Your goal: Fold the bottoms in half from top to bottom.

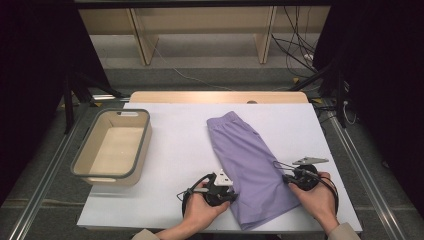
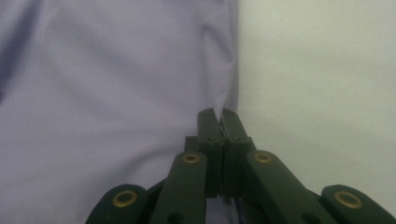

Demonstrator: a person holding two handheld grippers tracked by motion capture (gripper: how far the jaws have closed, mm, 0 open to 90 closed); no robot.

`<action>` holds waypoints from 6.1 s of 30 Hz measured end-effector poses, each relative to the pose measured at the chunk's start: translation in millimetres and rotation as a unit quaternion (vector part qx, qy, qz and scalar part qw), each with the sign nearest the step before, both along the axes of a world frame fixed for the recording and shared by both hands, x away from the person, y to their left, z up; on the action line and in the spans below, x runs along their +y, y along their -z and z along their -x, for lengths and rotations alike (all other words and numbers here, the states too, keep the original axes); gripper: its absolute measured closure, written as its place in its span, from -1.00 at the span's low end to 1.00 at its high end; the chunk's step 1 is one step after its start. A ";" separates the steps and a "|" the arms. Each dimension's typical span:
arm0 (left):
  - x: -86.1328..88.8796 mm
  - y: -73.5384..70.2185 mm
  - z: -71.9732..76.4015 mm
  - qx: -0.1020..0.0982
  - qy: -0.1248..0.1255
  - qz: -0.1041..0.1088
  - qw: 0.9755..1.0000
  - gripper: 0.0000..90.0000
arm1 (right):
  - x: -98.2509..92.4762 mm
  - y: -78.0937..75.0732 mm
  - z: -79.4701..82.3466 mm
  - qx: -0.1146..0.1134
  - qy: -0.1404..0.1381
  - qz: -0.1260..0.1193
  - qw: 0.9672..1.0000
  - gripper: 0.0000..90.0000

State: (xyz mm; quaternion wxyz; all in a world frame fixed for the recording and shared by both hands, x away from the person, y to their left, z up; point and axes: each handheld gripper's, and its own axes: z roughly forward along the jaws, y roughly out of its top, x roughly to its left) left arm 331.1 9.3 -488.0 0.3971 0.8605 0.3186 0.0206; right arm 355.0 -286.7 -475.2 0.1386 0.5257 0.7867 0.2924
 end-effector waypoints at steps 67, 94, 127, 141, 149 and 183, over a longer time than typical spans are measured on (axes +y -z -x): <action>110.8 -18.7 8.5 0.032 0.048 -0.003 0.998 0.96 | 65.9 -6.4 44.1 0.078 -0.069 -0.060 0.993 0.99; 131.0 -18.5 13.7 0.047 0.053 -0.010 0.997 0.95 | 79.8 -4.4 57.5 0.102 -0.106 -0.069 0.987 0.99; 128.5 -19.3 32.0 0.036 0.083 -0.041 0.995 0.95 | 81.6 -5.2 71.3 0.130 -0.130 -0.064 0.981 0.98; 132.6 -21.2 35.2 0.025 0.080 -0.040 0.996 0.72 | 74.4 -5.9 74.3 0.123 -0.127 -0.058 0.983 0.81; 136.1 -23.6 33.6 -0.003 0.046 -0.024 0.999 -0.08 | 62.1 -10.5 70.3 0.078 -0.090 -0.045 0.992 0.60; 127.6 -42.6 -37.7 -0.074 -0.044 0.038 0.996 -0.92 | 57.8 -31.7 6.5 -0.124 -0.074 -0.076 0.987 -0.46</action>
